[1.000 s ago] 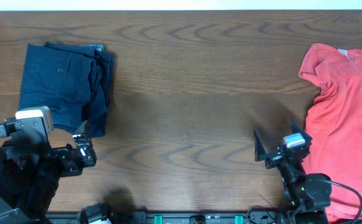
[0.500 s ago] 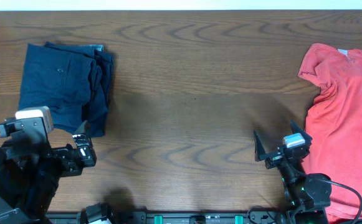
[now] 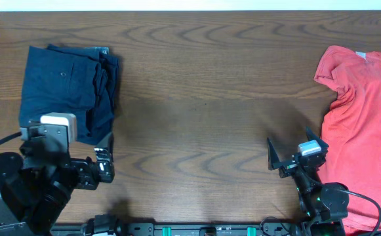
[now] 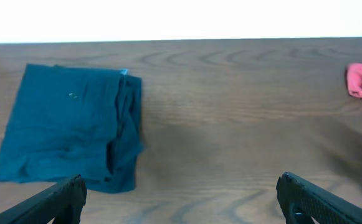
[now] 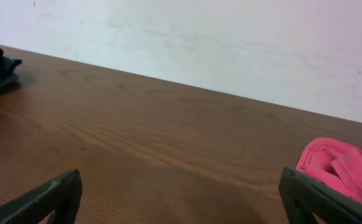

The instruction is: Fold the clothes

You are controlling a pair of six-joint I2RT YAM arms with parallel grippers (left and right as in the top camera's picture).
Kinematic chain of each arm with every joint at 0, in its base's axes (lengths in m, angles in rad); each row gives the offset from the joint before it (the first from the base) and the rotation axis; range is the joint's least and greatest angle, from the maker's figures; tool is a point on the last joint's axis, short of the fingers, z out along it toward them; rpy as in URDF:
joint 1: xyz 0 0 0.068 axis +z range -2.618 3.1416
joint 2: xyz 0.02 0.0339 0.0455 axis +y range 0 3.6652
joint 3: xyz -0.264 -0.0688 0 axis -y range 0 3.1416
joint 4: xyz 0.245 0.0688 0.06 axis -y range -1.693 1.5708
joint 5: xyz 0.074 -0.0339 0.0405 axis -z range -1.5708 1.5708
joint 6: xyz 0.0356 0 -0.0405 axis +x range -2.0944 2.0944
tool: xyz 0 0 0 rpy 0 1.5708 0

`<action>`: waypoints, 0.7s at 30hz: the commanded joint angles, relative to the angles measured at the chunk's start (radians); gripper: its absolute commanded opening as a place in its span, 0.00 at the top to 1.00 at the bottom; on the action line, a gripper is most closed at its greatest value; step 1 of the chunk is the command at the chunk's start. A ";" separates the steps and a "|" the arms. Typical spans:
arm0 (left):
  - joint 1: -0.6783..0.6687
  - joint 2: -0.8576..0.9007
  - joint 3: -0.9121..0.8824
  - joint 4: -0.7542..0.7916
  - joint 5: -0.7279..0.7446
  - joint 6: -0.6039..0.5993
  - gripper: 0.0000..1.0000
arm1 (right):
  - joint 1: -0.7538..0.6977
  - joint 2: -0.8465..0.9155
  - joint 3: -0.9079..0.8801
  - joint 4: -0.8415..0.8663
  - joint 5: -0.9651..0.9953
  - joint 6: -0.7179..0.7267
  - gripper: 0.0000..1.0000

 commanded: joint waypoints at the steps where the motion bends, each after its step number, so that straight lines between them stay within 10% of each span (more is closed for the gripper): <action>1: -0.025 -0.021 -0.045 0.053 -0.023 0.018 0.02 | -0.006 -0.008 -0.005 0.002 -0.006 -0.010 0.01; 21: -0.148 -0.588 -0.983 0.851 -0.029 0.010 0.02 | -0.006 -0.008 -0.005 0.002 -0.006 -0.010 0.01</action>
